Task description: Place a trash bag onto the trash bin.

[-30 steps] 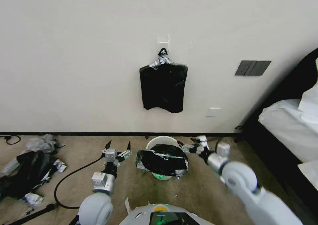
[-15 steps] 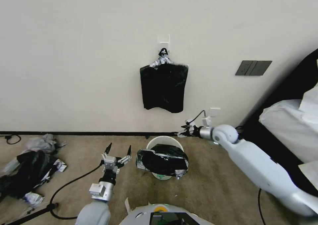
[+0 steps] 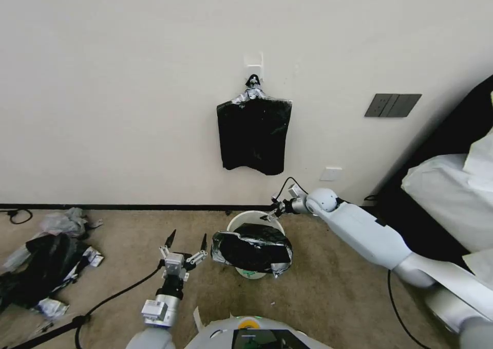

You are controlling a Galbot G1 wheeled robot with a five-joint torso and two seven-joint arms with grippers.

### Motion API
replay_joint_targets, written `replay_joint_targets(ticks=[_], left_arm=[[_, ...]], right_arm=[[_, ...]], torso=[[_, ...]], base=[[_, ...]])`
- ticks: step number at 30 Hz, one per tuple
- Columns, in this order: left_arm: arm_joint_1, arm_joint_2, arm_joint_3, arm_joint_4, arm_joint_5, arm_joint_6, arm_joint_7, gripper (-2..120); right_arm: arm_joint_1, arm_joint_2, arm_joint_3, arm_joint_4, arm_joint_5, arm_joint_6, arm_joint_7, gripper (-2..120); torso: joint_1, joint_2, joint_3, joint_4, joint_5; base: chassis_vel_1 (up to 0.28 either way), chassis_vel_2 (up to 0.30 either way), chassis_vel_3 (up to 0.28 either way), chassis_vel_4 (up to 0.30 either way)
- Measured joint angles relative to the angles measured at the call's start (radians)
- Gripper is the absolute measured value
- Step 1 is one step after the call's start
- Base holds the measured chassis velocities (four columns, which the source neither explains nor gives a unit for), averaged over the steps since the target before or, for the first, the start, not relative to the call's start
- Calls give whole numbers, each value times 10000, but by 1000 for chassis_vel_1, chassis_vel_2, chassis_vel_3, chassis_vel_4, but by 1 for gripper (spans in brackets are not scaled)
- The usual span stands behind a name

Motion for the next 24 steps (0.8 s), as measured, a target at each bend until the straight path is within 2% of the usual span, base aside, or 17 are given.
replay_joint_targets(ticks=[11, 13, 14, 17, 19, 21, 22, 24], left_arm=[[-32, -32, 244, -210, -34, 191, -278, 100], [-34, -32, 250, -225, -42, 231, -322, 100], [-34, -32, 250, -225, -42, 231, -322, 100], [-23, -31, 264, -253, -44, 240, -331, 100], [-22, -31, 265, -261, -44, 242, -335, 100], [-17, -31, 265, -269, -44, 246, -349, 100], [-17, -31, 265, -269, -44, 246, -349, 100], [-24, -32, 265, -247, -32, 248, -377, 100]], right_arm=[[584, 275, -1114, -753, -734, 567, -660, 96], [601, 317, -1161, -848, -784, 655, -710, 88], [601, 317, -1161, -848, -784, 655, -710, 88], [603, 376, -1150, -1036, -803, 772, -786, 73], [603, 381, -1148, -1061, -807, 798, -801, 70], [599, 383, -1151, -1084, -851, 850, -849, 60], [599, 383, -1151, -1084, -851, 850, -849, 60], [585, 387, -1167, -1084, -959, 872, -881, 50]], torso=[[0, 1, 0, 0, 1], [0, 1, 0, 0, 1], [0, 1, 0, 0, 1], [0, 0, 0, 0, 1], [0, 0, 0, 0, 1], [0, 0, 0, 1, 1], [0, 0, 0, 1, 1], [0, 0, 0, 1, 2]], base=[[0, 0, 0, 0], [0, 0, 0, 0], [0, 0, 0, 0], [0, 0, 0, 0], [0, 0, 0, 0], [0, 0, 0, 0], [0, 0, 0, 0], [0, 0, 0, 0]])
